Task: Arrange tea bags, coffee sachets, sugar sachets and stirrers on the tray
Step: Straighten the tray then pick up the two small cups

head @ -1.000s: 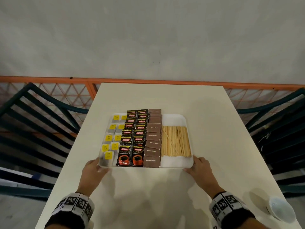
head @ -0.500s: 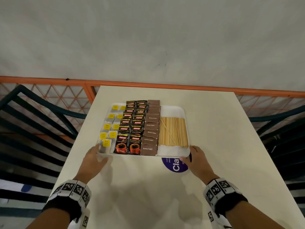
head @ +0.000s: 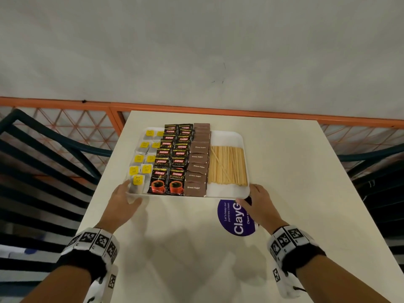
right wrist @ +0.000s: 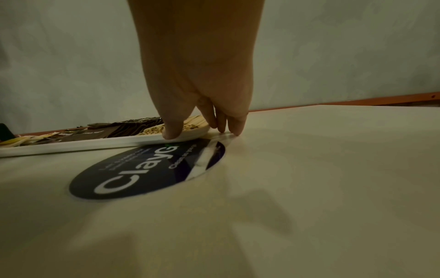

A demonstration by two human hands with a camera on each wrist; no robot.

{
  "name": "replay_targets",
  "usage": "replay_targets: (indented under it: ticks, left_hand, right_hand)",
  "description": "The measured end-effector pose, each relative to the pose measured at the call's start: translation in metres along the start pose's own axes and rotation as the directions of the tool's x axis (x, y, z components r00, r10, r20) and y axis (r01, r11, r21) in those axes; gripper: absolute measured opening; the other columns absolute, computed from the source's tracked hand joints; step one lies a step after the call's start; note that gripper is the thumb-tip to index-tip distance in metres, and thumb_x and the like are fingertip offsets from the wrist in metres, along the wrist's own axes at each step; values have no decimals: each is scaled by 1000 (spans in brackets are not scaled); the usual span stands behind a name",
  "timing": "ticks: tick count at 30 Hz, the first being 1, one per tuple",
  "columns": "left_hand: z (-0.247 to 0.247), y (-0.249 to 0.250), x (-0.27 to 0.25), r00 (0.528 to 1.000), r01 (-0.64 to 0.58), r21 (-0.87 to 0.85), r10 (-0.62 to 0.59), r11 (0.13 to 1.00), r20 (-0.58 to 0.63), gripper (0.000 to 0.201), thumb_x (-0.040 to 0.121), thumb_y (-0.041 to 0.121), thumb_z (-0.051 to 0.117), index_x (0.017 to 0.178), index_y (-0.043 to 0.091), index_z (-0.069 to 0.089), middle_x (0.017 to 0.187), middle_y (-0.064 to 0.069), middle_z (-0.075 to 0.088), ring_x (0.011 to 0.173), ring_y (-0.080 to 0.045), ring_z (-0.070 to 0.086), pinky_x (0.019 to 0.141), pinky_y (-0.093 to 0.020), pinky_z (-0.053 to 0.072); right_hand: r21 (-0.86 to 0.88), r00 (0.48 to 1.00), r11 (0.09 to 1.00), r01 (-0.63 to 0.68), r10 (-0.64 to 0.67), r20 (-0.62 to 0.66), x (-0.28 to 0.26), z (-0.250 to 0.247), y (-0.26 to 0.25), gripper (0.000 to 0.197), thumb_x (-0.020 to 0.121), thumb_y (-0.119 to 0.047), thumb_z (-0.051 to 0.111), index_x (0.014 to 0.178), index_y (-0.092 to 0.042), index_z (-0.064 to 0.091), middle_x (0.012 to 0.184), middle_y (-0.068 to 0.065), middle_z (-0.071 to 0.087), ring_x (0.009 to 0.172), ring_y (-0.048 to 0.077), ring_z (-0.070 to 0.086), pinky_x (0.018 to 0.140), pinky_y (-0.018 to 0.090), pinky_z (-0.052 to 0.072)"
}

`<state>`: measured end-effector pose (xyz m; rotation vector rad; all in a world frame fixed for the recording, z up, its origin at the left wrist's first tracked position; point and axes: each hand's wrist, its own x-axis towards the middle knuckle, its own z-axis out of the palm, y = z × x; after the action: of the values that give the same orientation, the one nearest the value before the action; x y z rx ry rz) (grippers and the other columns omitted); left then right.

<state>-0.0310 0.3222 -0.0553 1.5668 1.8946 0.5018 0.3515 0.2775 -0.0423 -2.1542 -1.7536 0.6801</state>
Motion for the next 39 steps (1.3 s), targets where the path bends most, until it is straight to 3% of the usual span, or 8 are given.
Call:
replay_targets:
  ticks: [8, 15, 19, 23, 28, 32, 36, 39]
  left_hand:
    - [7, 23, -54, 981, -28, 75, 42, 997, -190, 50, 80, 1, 61, 128, -1, 47, 125, -22, 50, 117, -37, 45, 98, -46, 38]
    - [56, 50, -138, 930, -366, 39, 366, 930, 3, 21, 81, 3, 58, 99, 10, 67, 99, -4, 61, 93, -22, 61, 84, -26, 44]
    - [96, 74, -186, 830, -533, -62, 536, 844, 154, 20, 80, 9, 53, 94, 13, 67, 91, 6, 60, 83, -3, 54, 79, -15, 43]
    - [134, 113, -230, 718, -618, -105, 613, 779, 330, 21, 88, 10, 53, 104, 17, 65, 97, 12, 55, 89, -4, 52, 83, -12, 38]
    - [174, 176, -270, 485, -767, -163, 727, 620, 486, 24, 90, 14, 48, 110, 17, 61, 108, 4, 57, 100, -10, 53, 89, -18, 39]
    - [210, 236, -292, 319, -851, -195, 775, 488, 546, 26, 88, 12, 50, 112, 14, 61, 111, -2, 56, 102, -18, 54, 91, -24, 38]
    - [247, 285, -312, 245, -889, -182, 772, 421, 587, 35, 86, 10, 52, 120, 12, 57, 121, -7, 52, 109, -23, 51, 95, -28, 38]
    - [271, 311, -324, 222, -910, -131, 730, 393, 647, 46, 87, 16, 55, 133, 15, 45, 138, -7, 39, 124, -23, 39, 103, -31, 32]
  right_hand:
    - [-20, 999, 998, -53, 53, -2, -31, 0, 0, 49, 90, -29, 53, 133, -9, 42, 131, 8, 49, 122, 23, 42, 102, 33, 39]
    - [41, 1000, 999, -25, 25, -16, -137, 0, 6, 35, 92, -16, 51, 125, -7, 54, 123, 11, 56, 115, 25, 50, 98, 26, 36]
    - [61, 996, 996, -57, 61, -66, -216, -4, 31, 28, 91, -20, 54, 118, -14, 59, 116, 3, 58, 110, 20, 52, 94, 22, 37]
    - [27, 977, 990, -139, 142, -158, -289, -14, 67, 24, 84, -16, 65, 109, -16, 64, 104, 0, 64, 98, 19, 59, 86, 22, 42]
    - [-22, 885, 937, -350, 323, -334, -347, -43, 114, 25, 73, -12, 75, 97, -16, 68, 97, 3, 67, 89, 23, 62, 81, 28, 44]
    - [-16, 834, 876, -482, 453, -316, -369, -64, 155, 45, 69, -23, 79, 110, -12, 61, 111, 11, 58, 102, 33, 55, 87, 43, 44]
    - [-18, 829, 853, -522, 502, -246, -376, -82, 177, 69, 70, -42, 75, 128, -19, 47, 136, 11, 42, 126, 32, 37, 104, 48, 33]
    - [-34, 841, 849, -527, 515, -165, -374, -91, 193, 79, 77, -49, 67, 141, -22, 29, 145, 5, 32, 133, 25, 31, 111, 39, 28]
